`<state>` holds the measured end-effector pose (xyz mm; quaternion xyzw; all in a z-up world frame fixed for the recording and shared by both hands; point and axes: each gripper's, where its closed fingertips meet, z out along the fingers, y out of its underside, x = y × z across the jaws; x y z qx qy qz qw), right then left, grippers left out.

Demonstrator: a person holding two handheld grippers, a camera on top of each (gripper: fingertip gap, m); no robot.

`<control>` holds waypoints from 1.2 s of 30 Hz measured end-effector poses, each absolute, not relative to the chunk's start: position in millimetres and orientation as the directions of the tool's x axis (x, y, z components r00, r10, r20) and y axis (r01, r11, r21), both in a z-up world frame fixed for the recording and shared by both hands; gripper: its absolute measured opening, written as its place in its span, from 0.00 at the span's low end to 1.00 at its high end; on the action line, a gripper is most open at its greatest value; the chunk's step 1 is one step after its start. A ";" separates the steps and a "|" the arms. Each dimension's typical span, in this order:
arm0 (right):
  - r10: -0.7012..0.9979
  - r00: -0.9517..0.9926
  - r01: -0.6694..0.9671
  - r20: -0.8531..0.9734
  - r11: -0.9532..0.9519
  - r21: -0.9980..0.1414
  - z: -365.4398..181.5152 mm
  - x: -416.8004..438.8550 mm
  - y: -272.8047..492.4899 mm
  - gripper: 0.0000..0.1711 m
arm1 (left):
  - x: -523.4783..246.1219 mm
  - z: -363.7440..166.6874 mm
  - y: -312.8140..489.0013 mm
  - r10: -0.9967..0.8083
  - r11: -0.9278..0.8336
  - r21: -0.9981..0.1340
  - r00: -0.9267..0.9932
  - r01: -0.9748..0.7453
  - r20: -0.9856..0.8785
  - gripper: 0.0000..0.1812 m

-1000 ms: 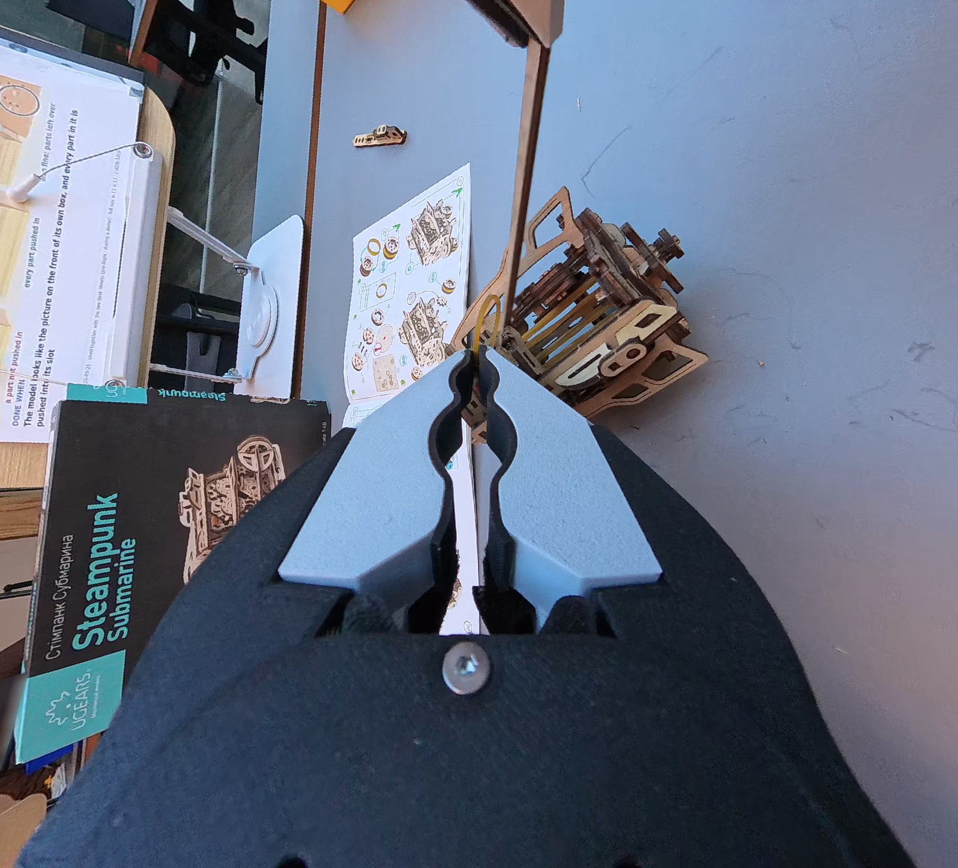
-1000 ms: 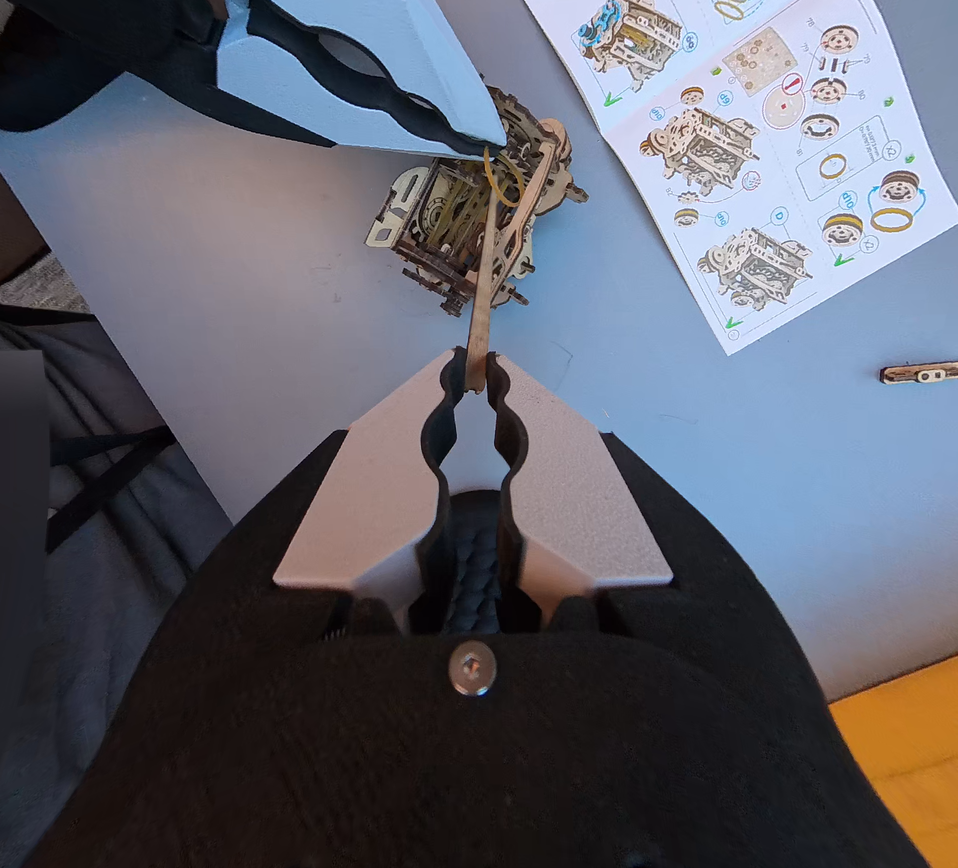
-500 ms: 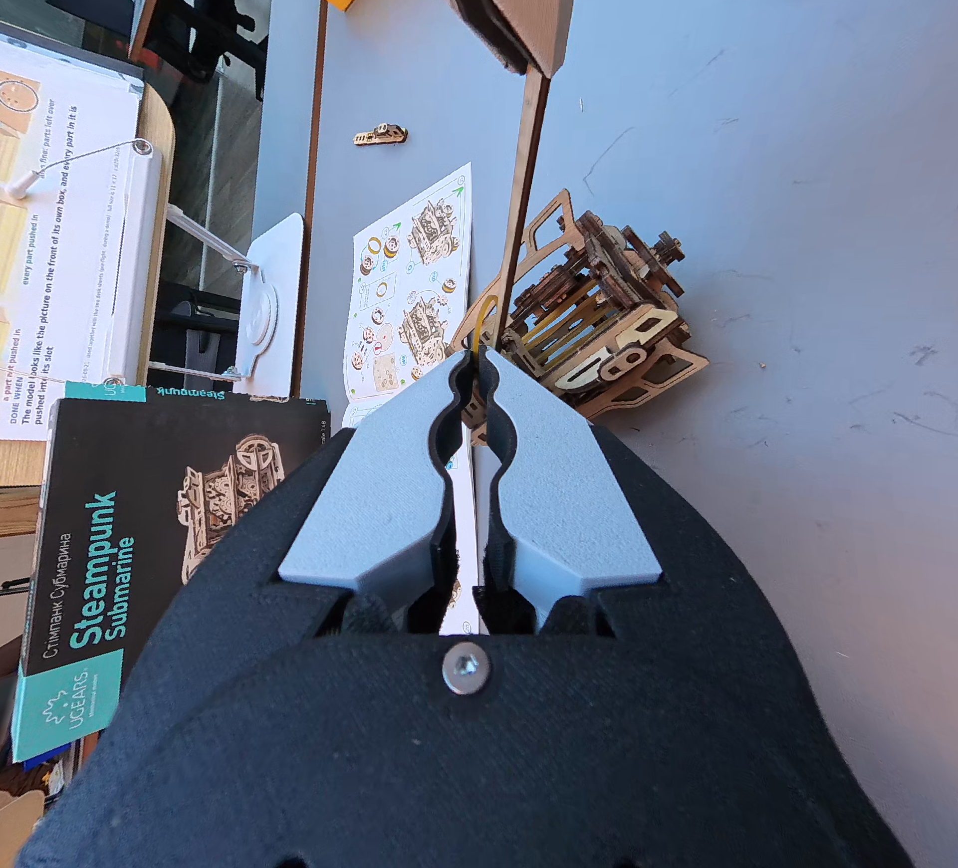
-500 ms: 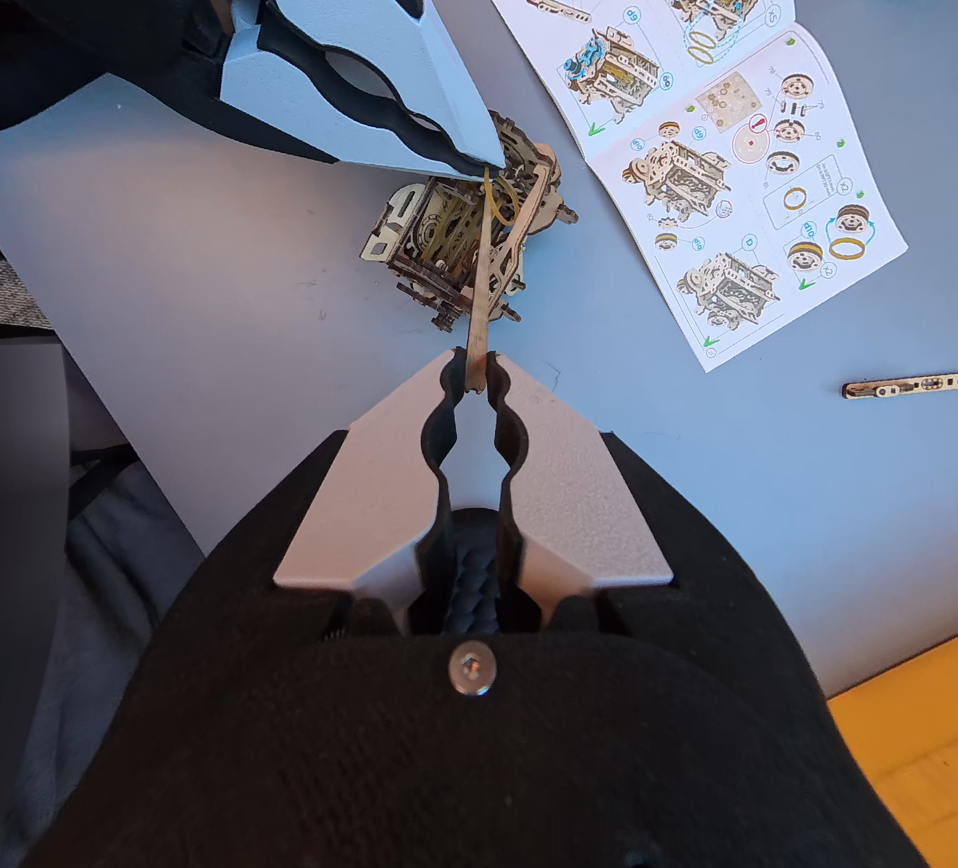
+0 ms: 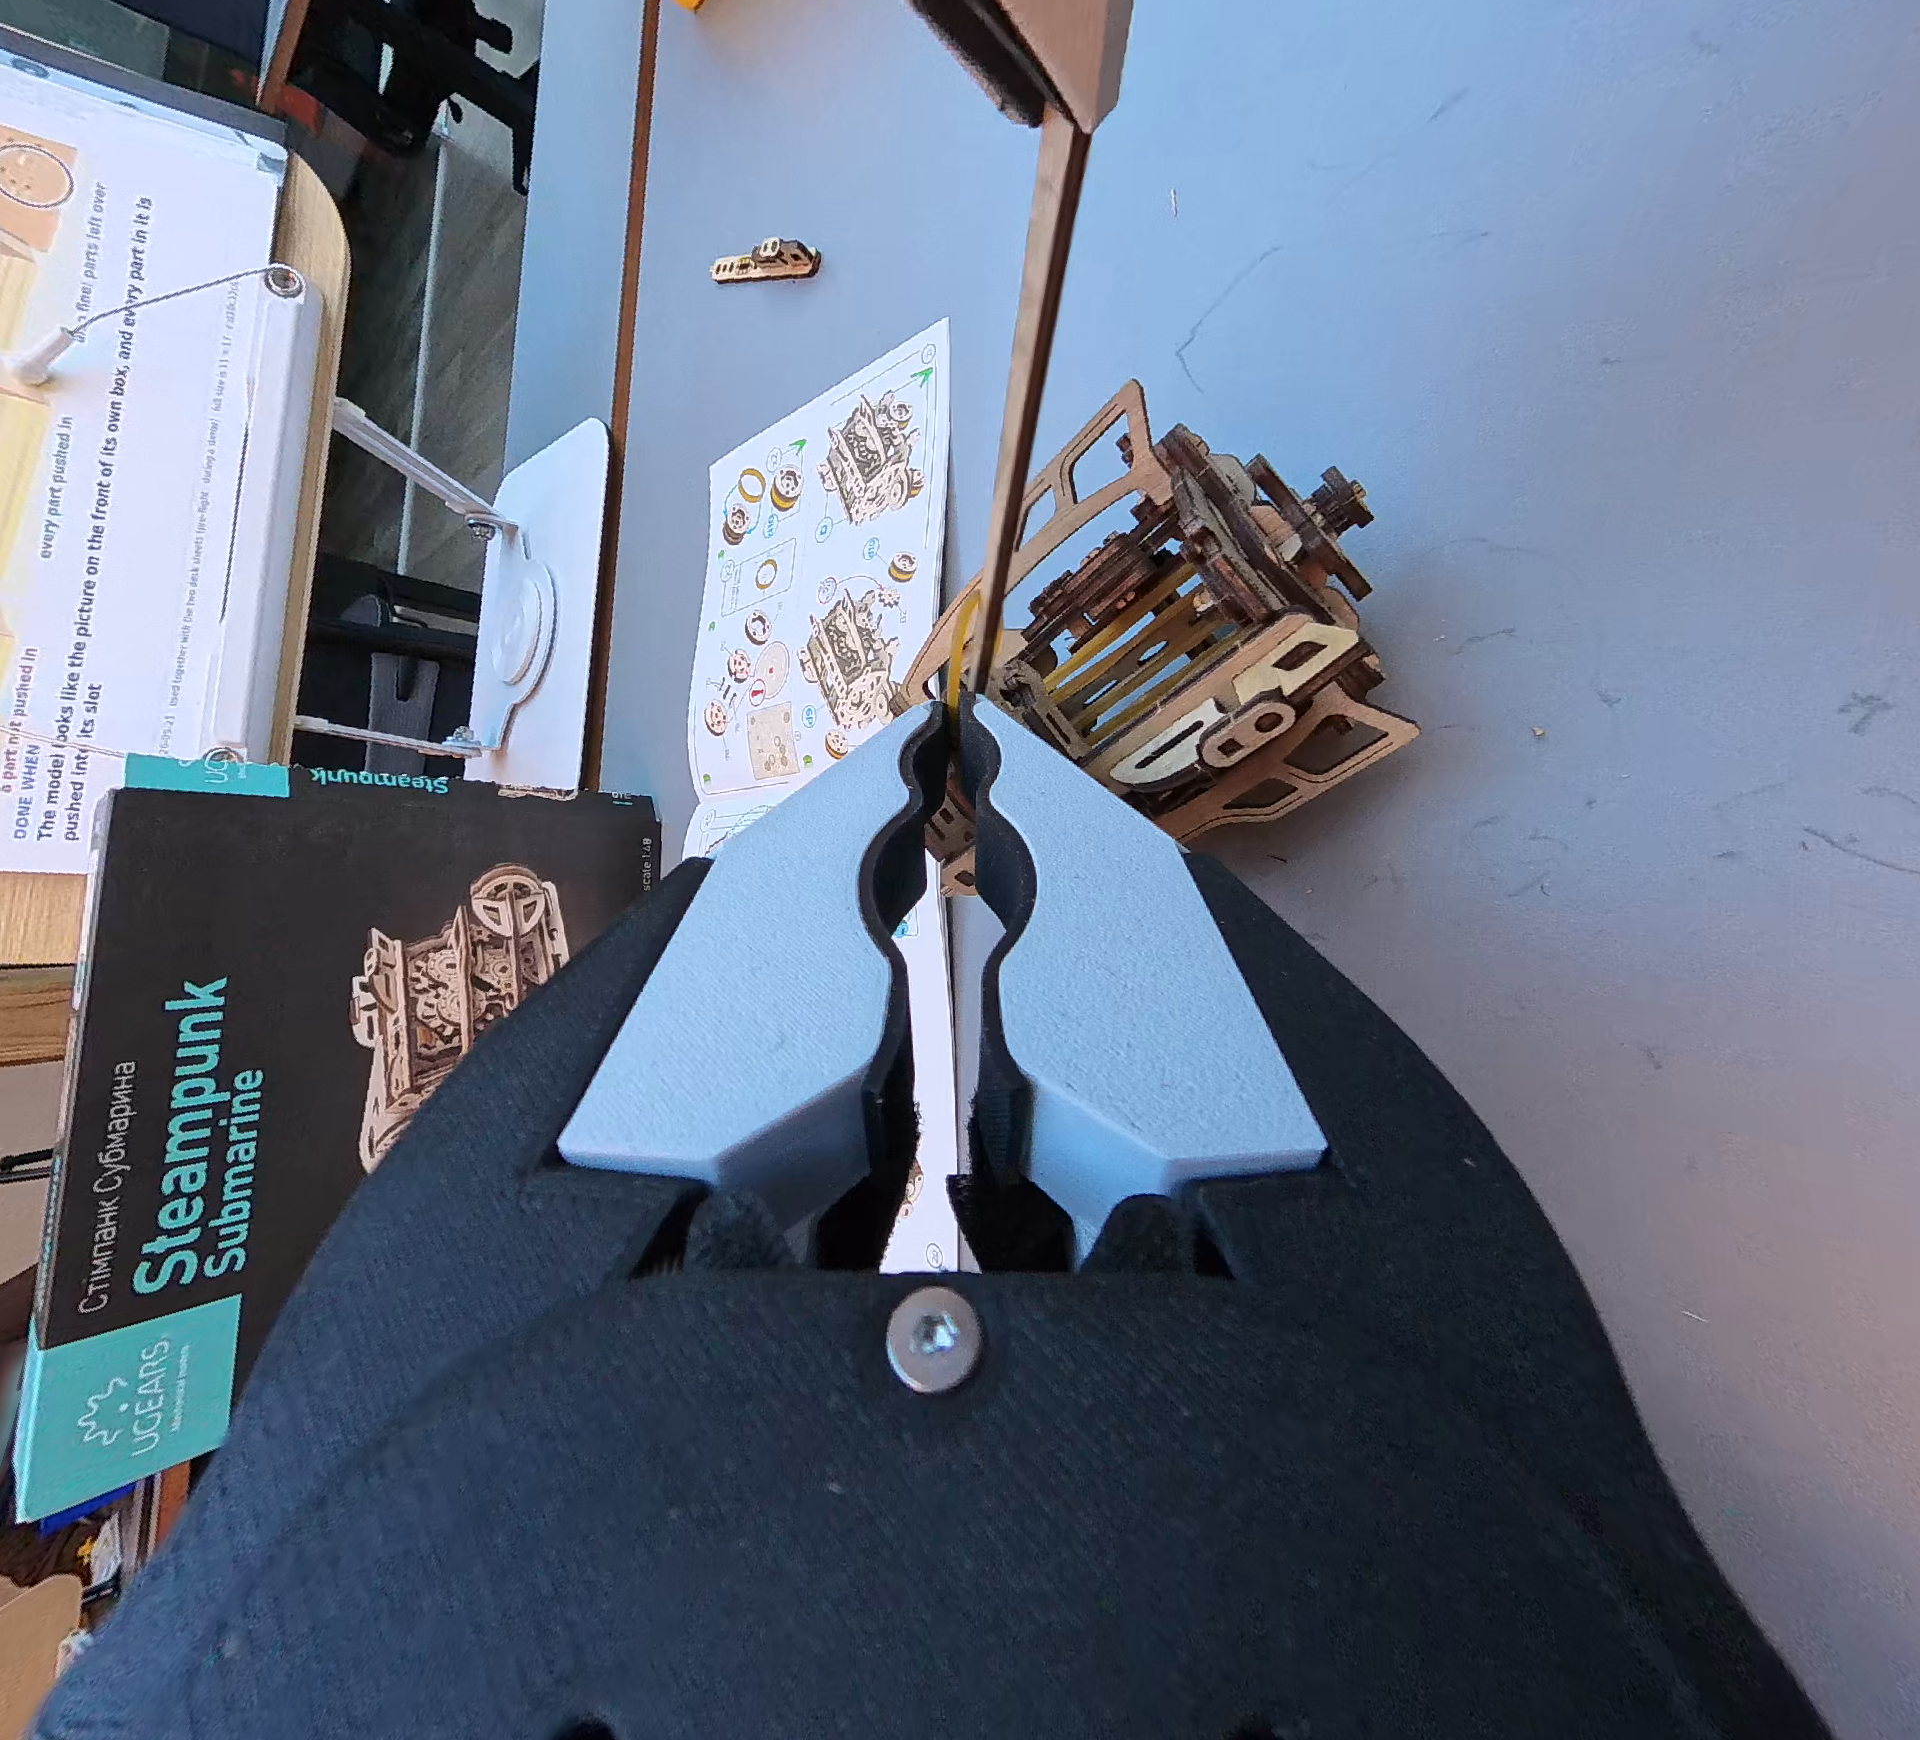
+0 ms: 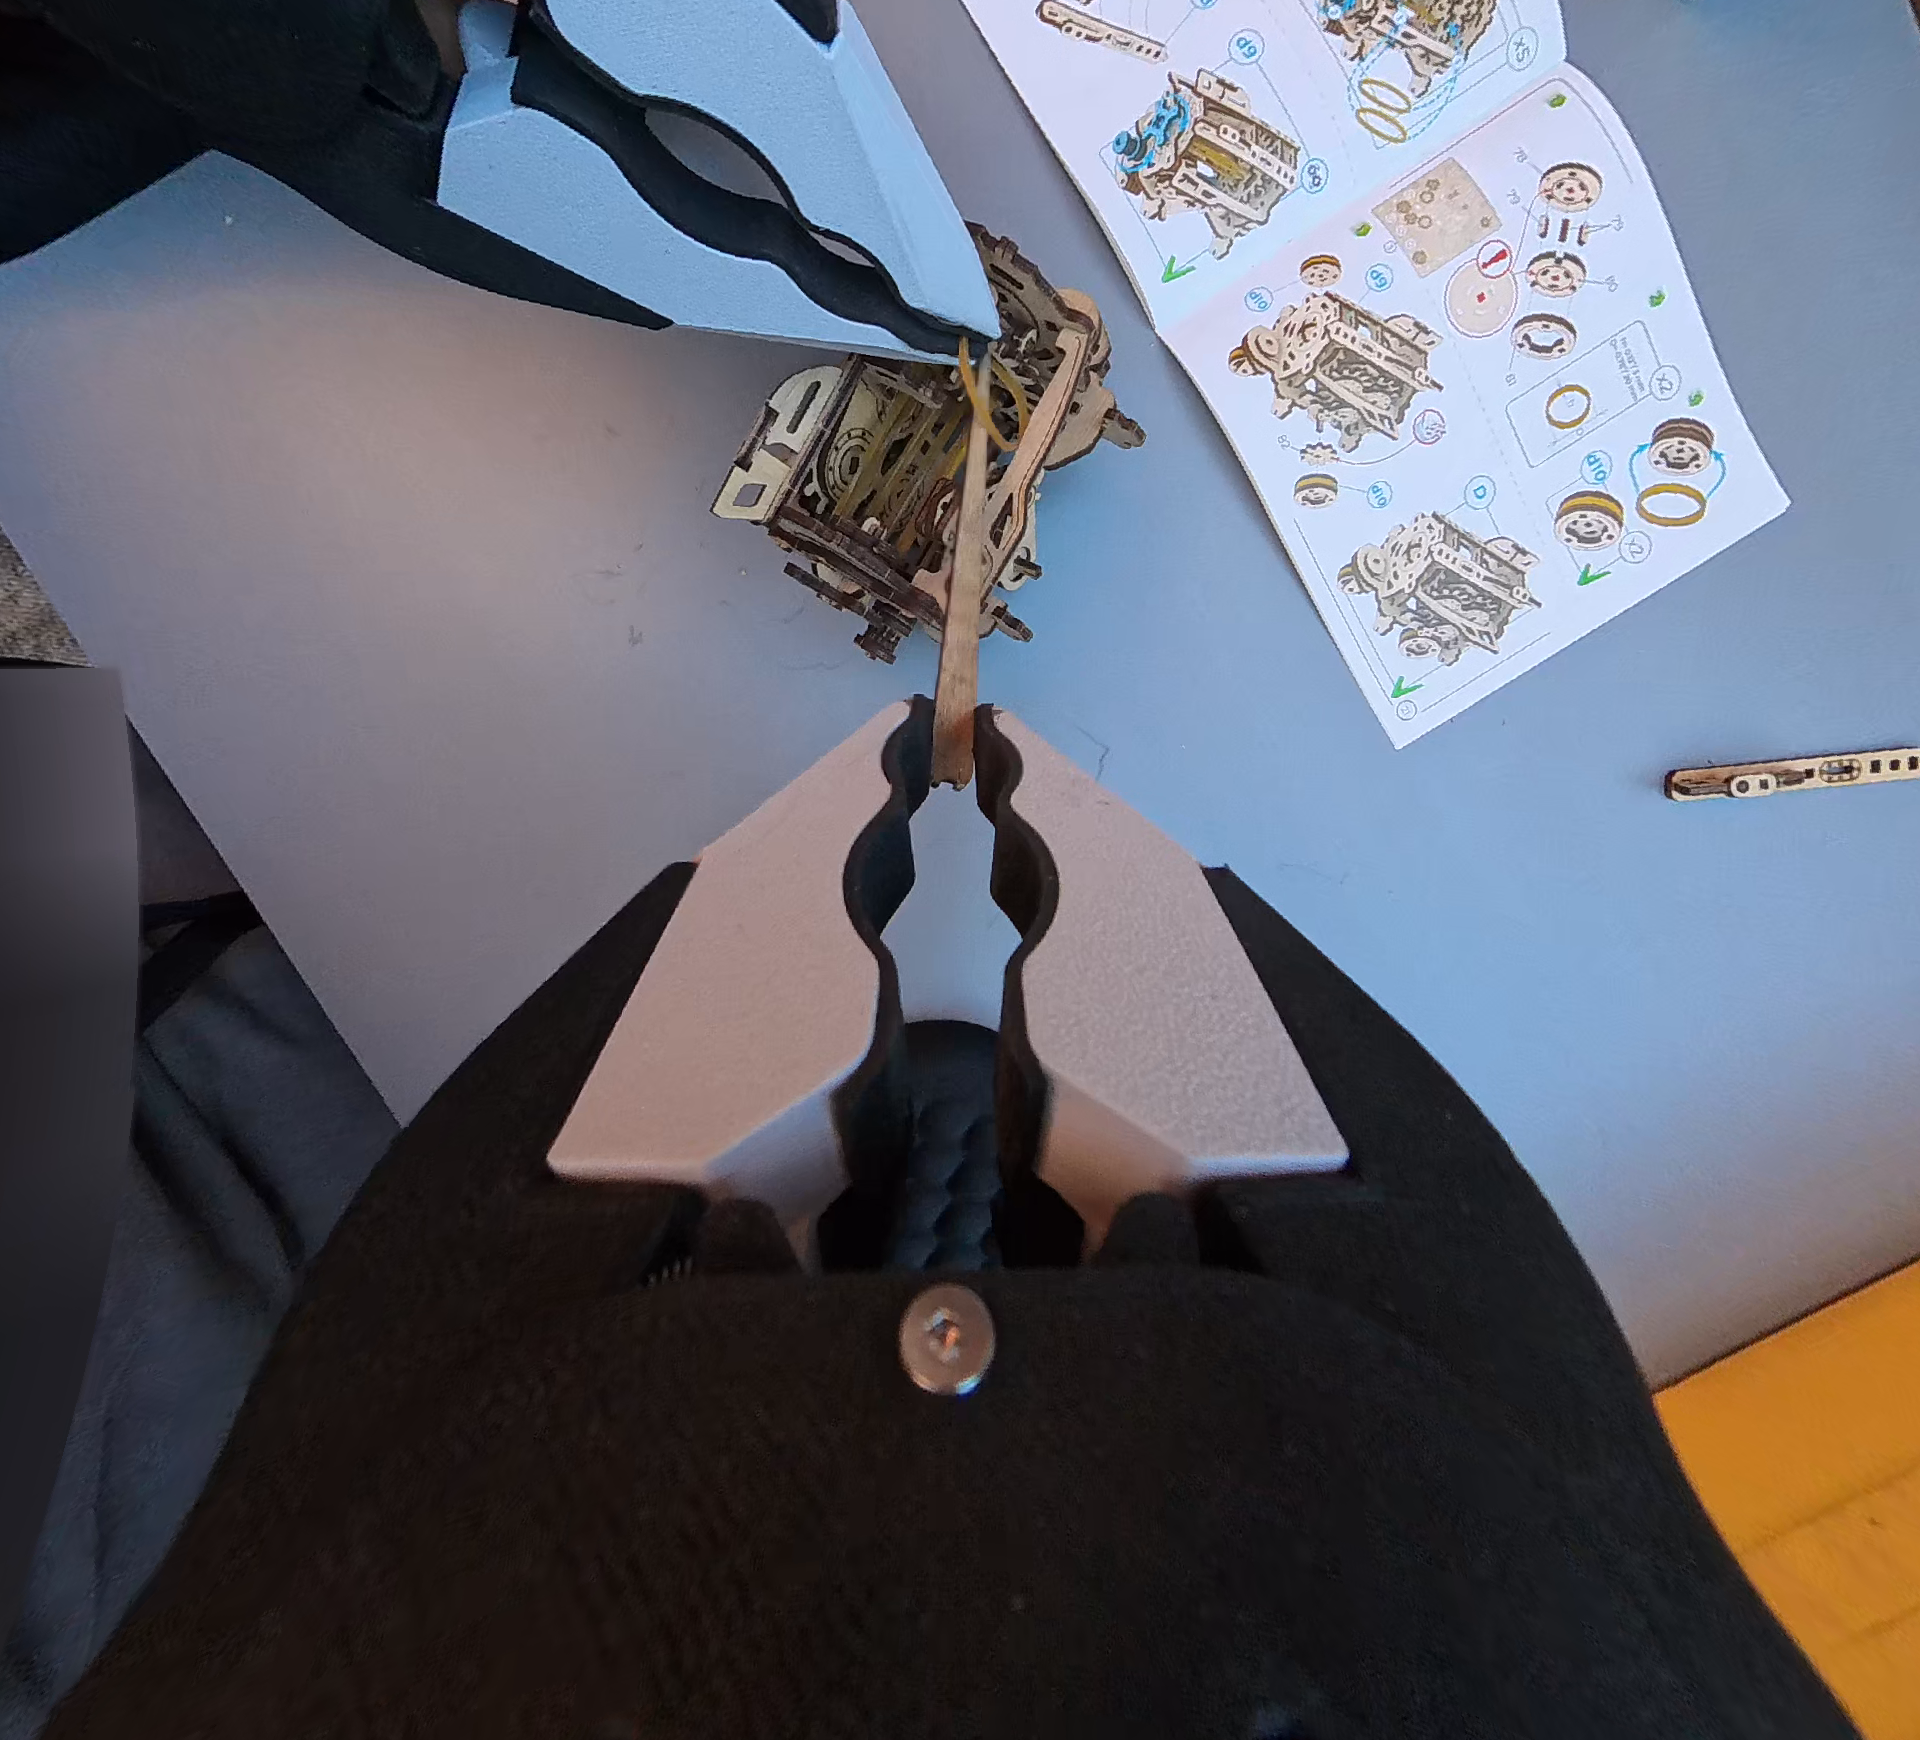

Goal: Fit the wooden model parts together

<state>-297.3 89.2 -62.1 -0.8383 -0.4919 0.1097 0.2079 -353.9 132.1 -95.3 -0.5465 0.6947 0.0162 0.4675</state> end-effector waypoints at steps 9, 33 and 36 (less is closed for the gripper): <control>0.872 0.488 0.782 0.029 -0.423 -0.457 -65.2 -299.1 91.8 0.04 | -354.5 -95.7 133.3 -0.744 0.399 -0.489 0.038 -0.776 -0.667 0.00; 0.869 0.483 0.820 0.110 -0.404 -0.406 -71.7 -297.9 94.8 0.04 | -356.4 -95.9 136.3 -0.742 0.390 -0.494 0.052 -0.777 -0.668 0.00; 0.867 0.485 0.815 0.113 -0.402 -0.417 -69.0 -298.0 94.2 0.04 | -356.3 -95.9 136.3 -0.743 0.390 -0.496 0.053 -0.776 -0.667 0.00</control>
